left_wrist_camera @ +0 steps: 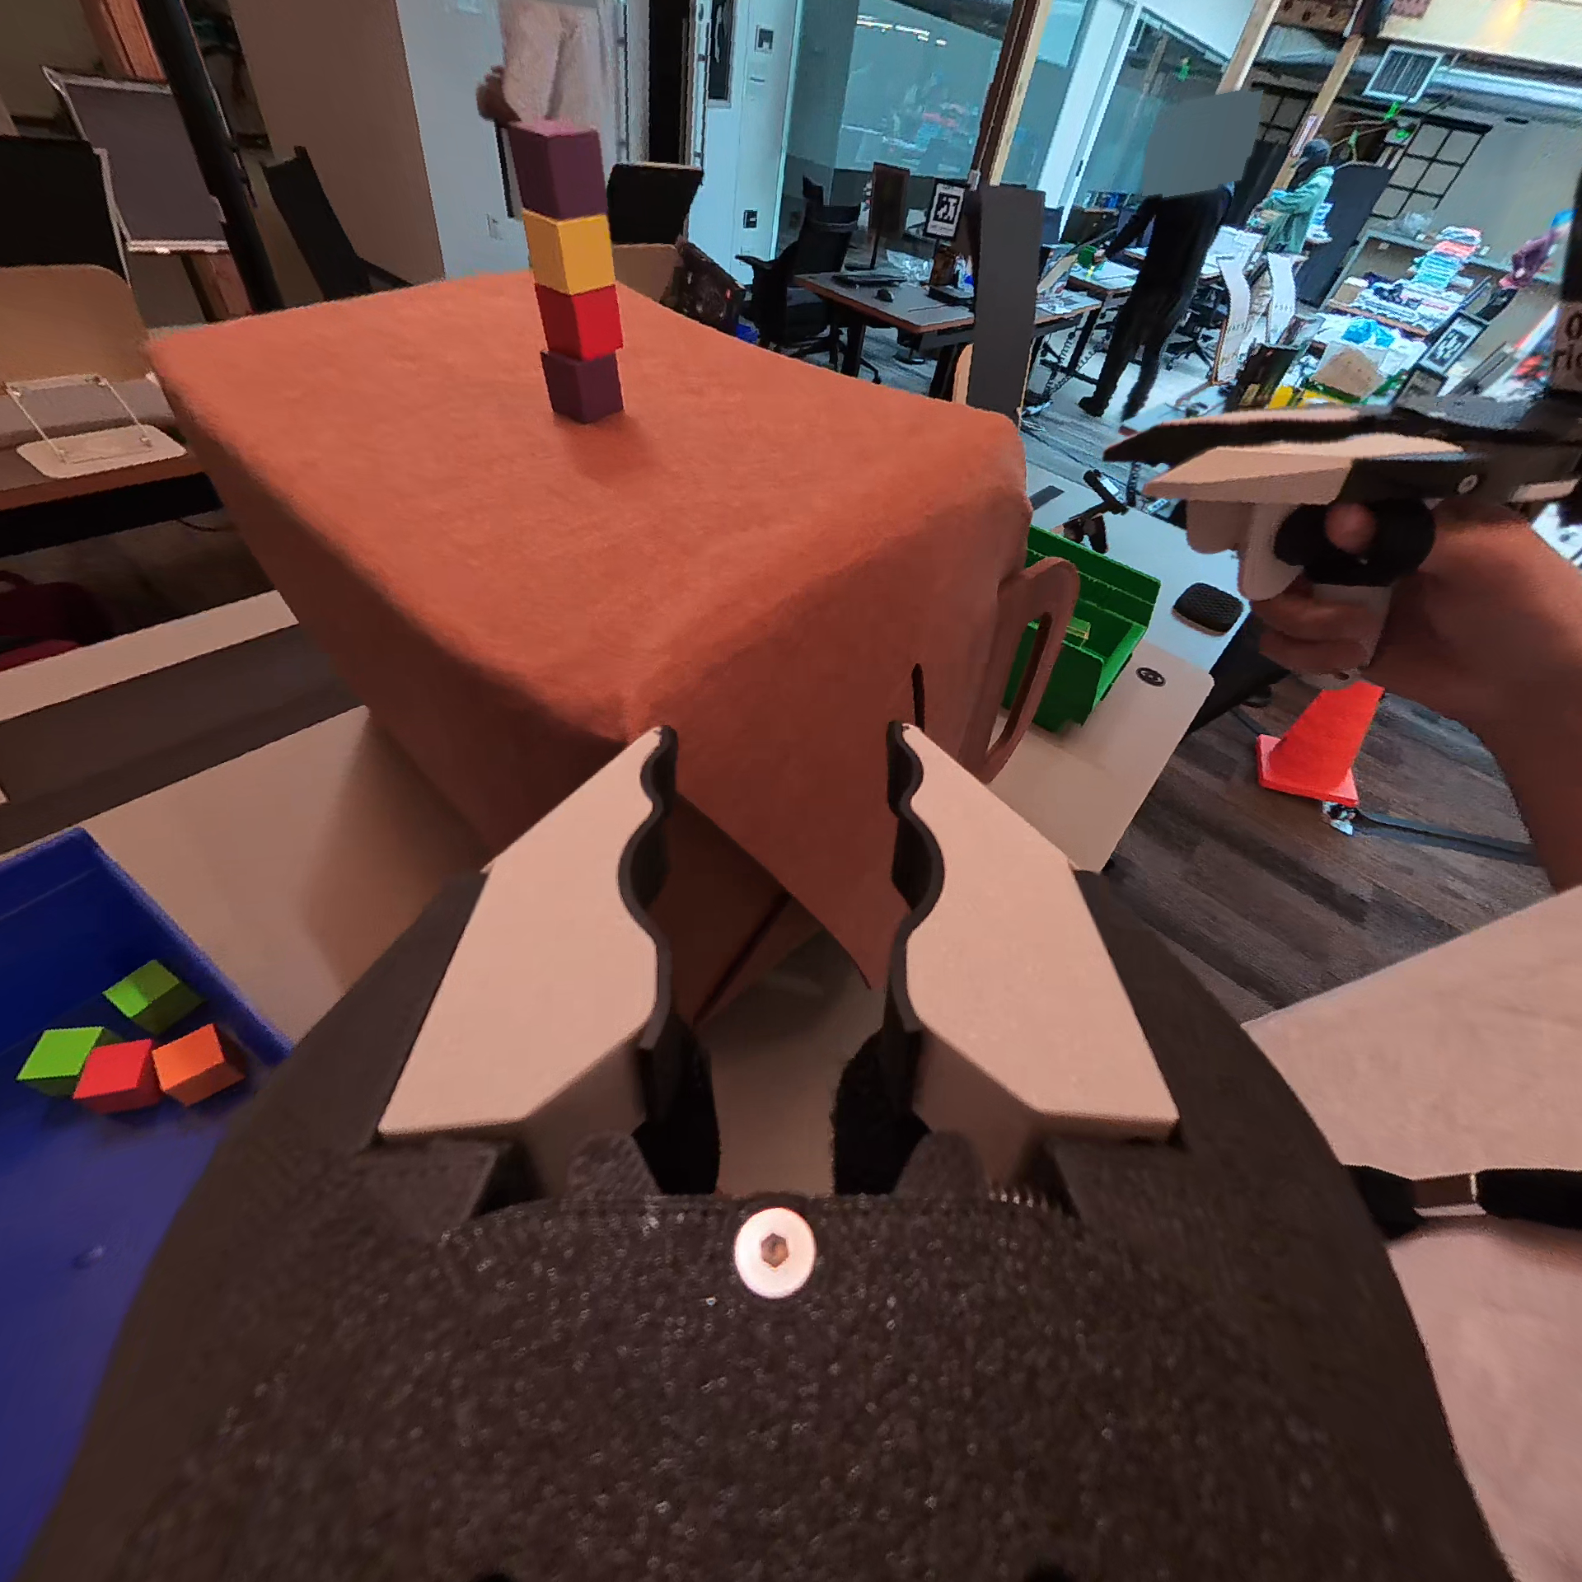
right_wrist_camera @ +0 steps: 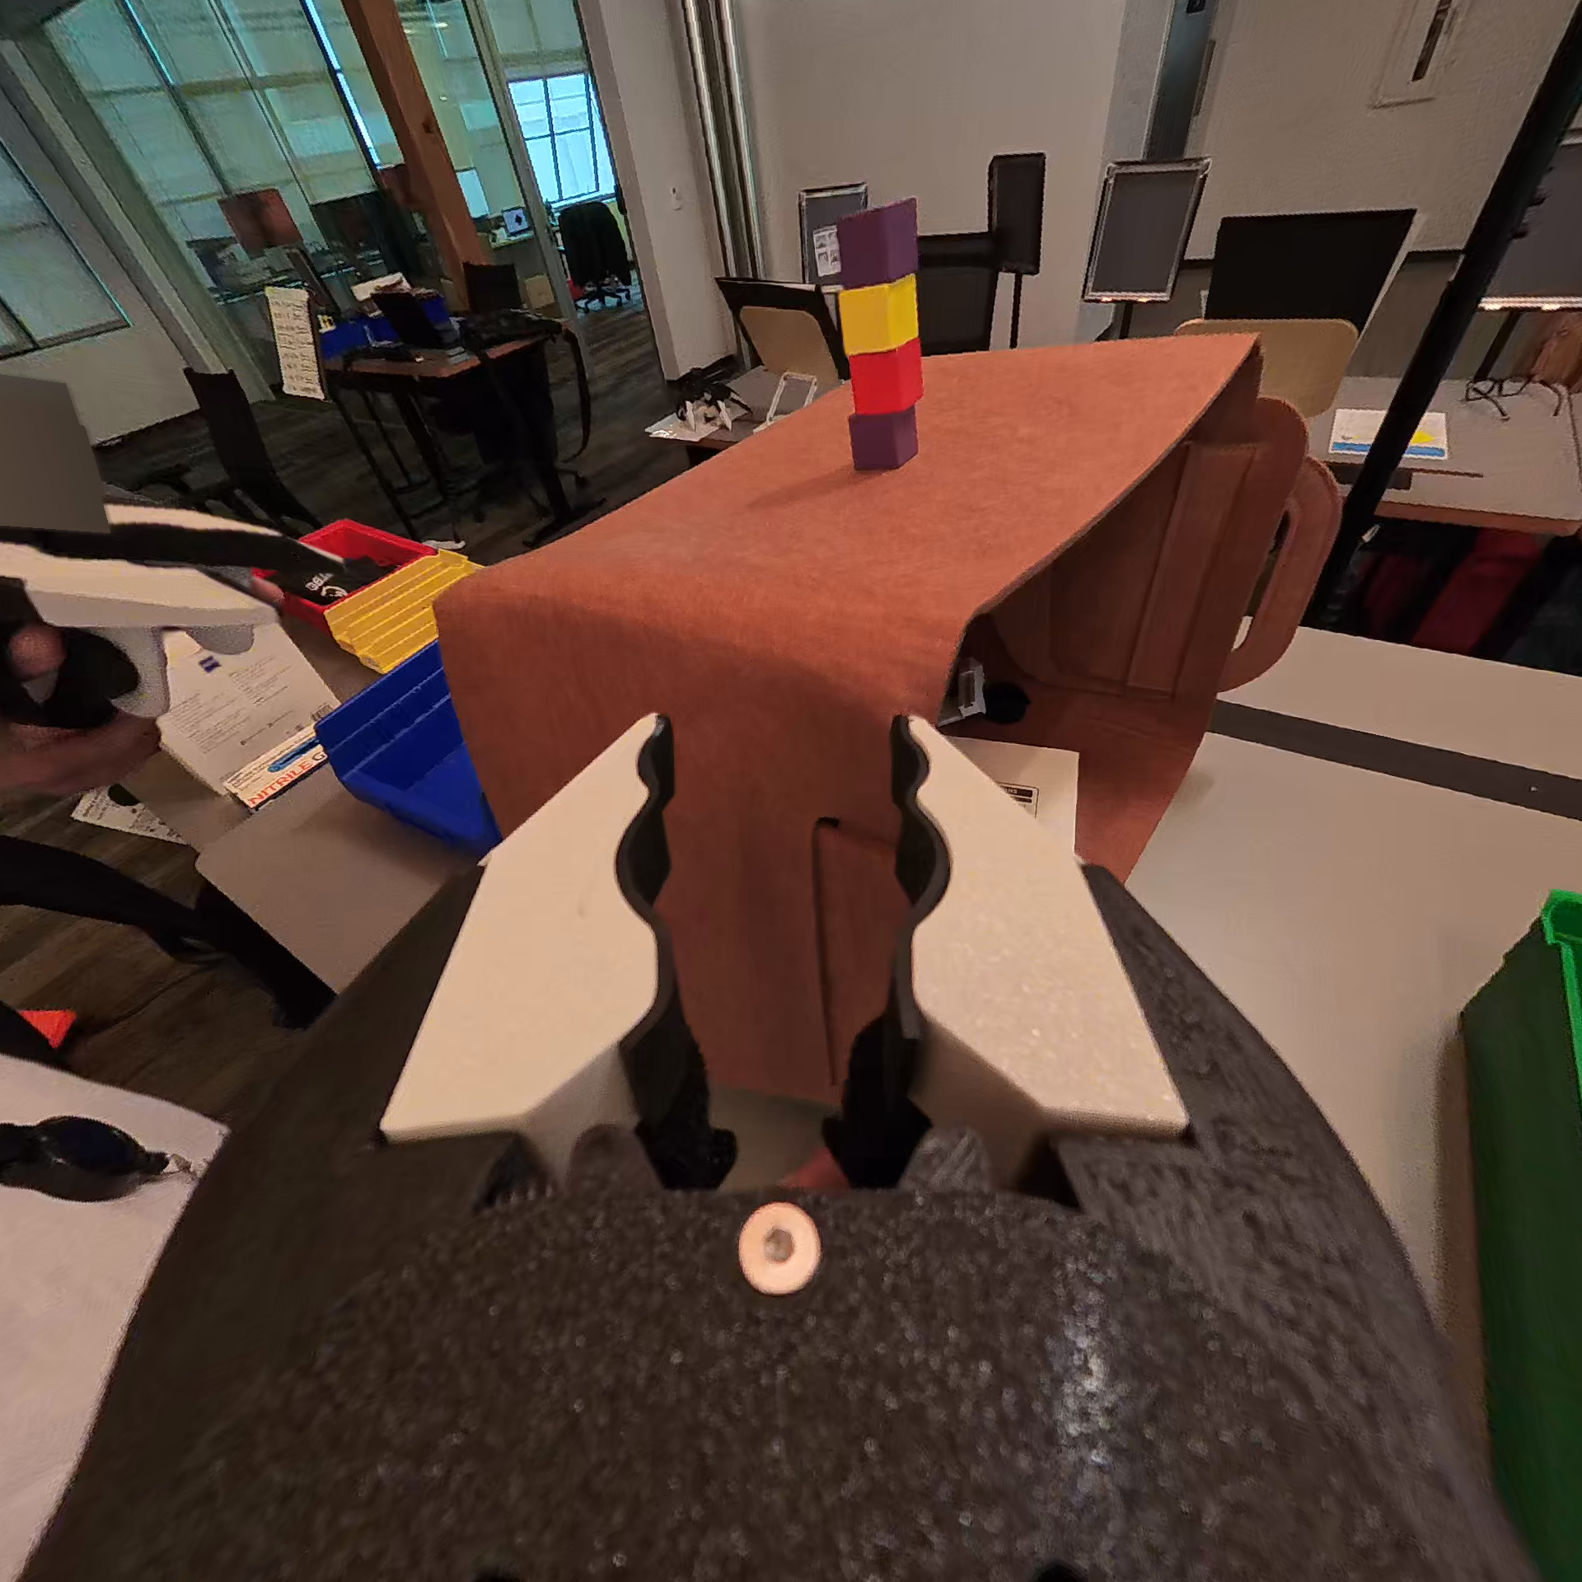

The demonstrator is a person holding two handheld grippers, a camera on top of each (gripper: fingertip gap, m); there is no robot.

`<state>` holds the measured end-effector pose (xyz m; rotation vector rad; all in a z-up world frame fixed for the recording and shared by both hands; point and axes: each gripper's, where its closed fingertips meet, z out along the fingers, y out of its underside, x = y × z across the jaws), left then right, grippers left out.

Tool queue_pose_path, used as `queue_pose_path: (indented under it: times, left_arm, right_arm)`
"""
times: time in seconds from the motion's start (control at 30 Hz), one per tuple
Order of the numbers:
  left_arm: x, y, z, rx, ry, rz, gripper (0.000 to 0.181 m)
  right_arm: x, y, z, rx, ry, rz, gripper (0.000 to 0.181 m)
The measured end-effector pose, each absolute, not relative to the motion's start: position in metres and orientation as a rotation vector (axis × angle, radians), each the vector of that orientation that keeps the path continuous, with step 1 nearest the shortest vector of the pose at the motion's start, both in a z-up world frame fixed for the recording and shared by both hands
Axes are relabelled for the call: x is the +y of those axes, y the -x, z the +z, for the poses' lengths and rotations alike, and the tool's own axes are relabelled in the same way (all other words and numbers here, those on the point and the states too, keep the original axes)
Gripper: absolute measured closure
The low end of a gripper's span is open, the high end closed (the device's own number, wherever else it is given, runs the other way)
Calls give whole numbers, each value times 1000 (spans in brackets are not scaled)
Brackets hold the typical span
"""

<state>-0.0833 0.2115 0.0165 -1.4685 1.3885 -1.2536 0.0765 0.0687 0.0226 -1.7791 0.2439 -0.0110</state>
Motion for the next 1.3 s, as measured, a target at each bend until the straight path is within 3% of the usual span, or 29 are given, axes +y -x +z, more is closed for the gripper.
queue_pose_path:
  times: [0.3,0.57,0.73,0.9,1.07,1.13,1.2,1.3]
  left_arm:
    - [220,88,14,1446,1434,-1137,131]
    - [212,99,9,1483,1402,-1096,131]
    - [196,110,7,1515,1389,-1160,131]
    - [189,117,7,1509,1375,-1145,131]
    - [191,116,10,1446,1405,-1143,131]
    - [191,114,10,1439,1413,-1130,131]
    - [190,112,9,1442,1416,-1111,131]
    - [188,109,10,1447,1408,-1103,131]
  right_arm:
    - [76,-68,20,225,1813,-2,132]
    - [170,-113,93,-302,1916,-172,130]
    - [244,-148,93,-635,1951,-25,122]
    - [284,-167,86,-585,1938,357,124]
    - [304,-161,78,-590,1903,505,129]
    - [307,-156,72,-620,1906,522,136]
    - [309,-157,64,-659,1938,490,155]
    - [307,-153,82,-678,1863,496,155]
